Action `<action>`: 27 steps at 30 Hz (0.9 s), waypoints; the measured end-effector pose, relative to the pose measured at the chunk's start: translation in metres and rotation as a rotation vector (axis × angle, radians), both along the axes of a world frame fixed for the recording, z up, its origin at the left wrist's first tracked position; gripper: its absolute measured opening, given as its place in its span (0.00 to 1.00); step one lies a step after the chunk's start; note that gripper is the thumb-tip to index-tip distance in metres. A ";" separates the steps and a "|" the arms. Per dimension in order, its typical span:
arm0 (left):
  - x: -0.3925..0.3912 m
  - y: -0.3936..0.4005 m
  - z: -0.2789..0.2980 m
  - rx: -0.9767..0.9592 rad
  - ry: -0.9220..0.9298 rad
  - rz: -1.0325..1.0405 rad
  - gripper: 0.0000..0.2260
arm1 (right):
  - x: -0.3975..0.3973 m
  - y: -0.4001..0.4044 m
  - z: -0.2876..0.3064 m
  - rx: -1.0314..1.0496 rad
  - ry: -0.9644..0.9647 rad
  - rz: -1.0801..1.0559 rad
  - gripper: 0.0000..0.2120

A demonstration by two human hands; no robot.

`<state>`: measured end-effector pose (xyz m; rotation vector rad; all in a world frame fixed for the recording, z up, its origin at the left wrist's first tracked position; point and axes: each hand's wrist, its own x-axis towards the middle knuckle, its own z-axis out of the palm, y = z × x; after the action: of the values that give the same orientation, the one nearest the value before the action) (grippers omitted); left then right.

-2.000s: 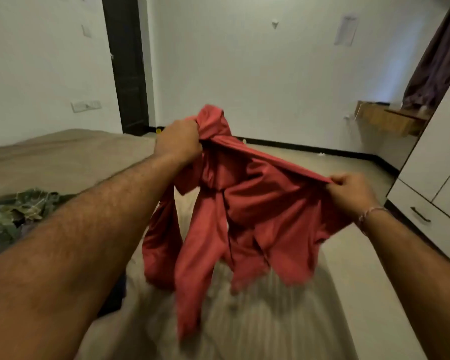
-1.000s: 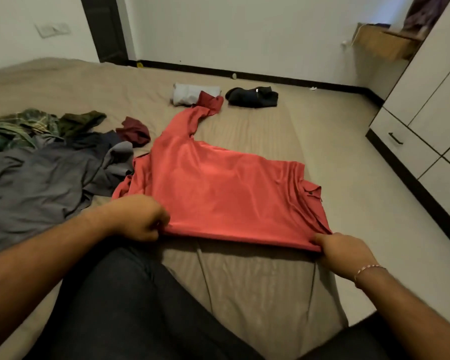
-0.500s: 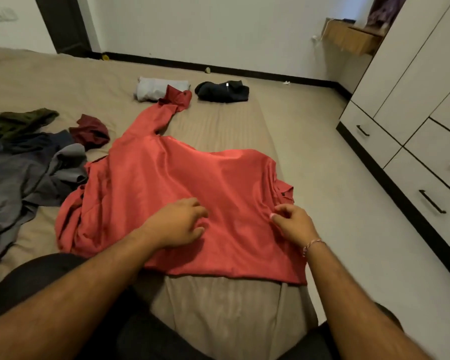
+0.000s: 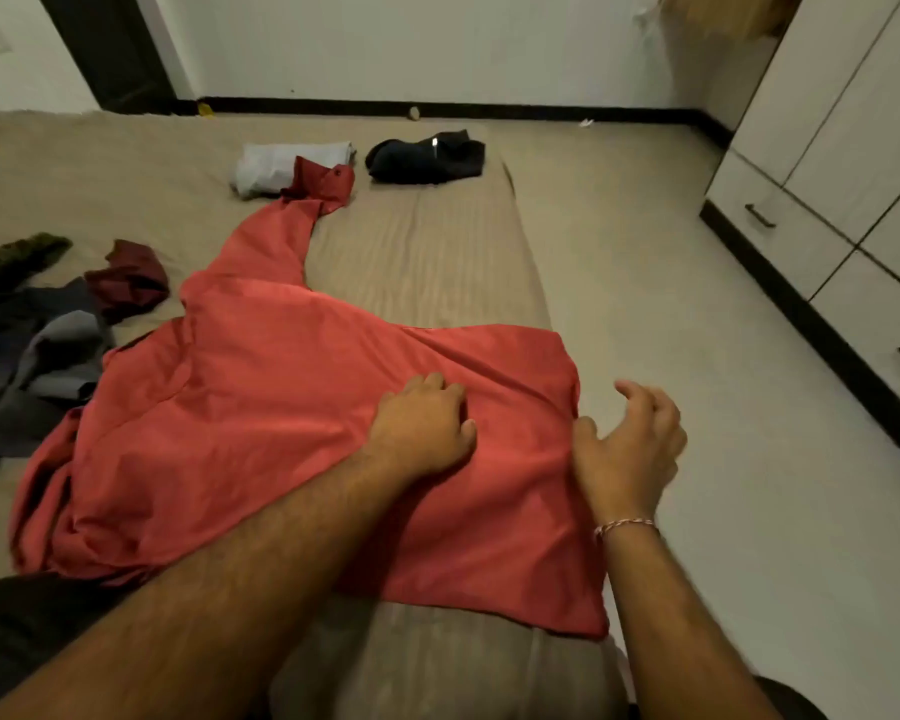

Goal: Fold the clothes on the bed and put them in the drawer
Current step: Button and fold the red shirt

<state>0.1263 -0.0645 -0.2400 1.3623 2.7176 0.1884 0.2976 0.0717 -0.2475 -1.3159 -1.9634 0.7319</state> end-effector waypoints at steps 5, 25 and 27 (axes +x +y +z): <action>-0.049 -0.078 -0.008 -0.165 0.058 -0.036 0.26 | -0.025 -0.071 0.000 0.241 -0.100 0.964 0.25; -0.072 -0.285 0.027 -0.510 0.072 -0.099 0.17 | -0.012 -0.161 -0.022 0.429 -0.807 1.040 0.44; -0.094 -0.301 0.033 -0.466 0.036 -0.042 0.15 | -0.006 -0.145 -0.007 0.337 -0.895 0.969 0.39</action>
<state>0.0323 -0.3651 -0.2072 1.2841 2.5279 -0.4485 0.2912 -0.0736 -0.2547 -0.4019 -3.3205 0.1312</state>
